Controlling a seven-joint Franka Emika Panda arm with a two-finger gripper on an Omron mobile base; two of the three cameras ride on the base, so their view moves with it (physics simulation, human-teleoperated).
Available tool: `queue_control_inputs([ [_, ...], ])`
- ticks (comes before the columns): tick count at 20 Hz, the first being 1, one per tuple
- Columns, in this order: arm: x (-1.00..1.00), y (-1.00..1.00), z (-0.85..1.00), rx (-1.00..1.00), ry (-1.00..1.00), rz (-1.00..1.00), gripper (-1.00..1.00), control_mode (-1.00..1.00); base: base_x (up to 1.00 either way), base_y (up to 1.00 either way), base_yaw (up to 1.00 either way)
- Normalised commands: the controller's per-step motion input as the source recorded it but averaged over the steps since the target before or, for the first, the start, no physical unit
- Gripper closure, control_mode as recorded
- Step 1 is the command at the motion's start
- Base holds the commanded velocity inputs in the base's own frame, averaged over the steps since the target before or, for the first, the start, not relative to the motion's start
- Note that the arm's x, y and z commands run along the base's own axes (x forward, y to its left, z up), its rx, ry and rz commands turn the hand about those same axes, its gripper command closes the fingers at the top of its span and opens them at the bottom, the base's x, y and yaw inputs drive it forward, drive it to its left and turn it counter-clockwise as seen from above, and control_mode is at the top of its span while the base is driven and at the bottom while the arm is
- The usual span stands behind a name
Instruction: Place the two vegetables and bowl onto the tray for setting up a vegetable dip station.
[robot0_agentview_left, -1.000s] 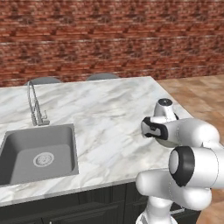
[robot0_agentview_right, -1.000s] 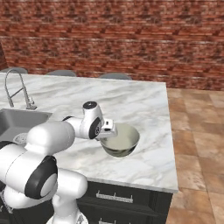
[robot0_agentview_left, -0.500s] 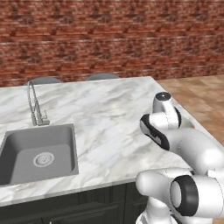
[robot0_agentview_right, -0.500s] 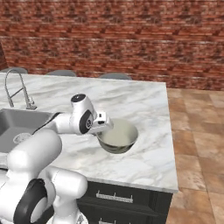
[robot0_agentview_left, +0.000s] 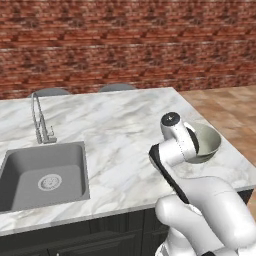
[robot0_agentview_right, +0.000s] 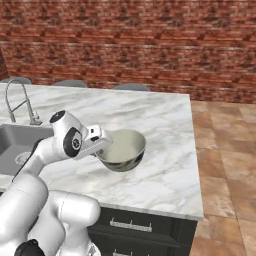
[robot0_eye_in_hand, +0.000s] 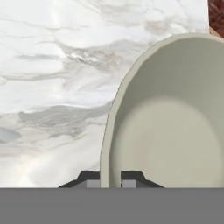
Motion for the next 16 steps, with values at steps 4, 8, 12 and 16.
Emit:
queue_control_inputs([
  [4,-0.31,0.11,0.15,0.10,0.00,-0.01,1.00,-1.00,0.00,0.00,0.00],
  [8,-0.24,0.14,0.16,0.01,0.02,-0.01,1.00,-1.00,0.00,0.00,0.00],
  [12,0.00,0.00,0.00,0.00,0.00,0.00,1.00,-1.00,0.00,0.00,0.00],
  [16,-0.01,0.02,-0.01,0.00,0.01,0.00,1.00,-1.00,0.00,0.00,0.00],
])
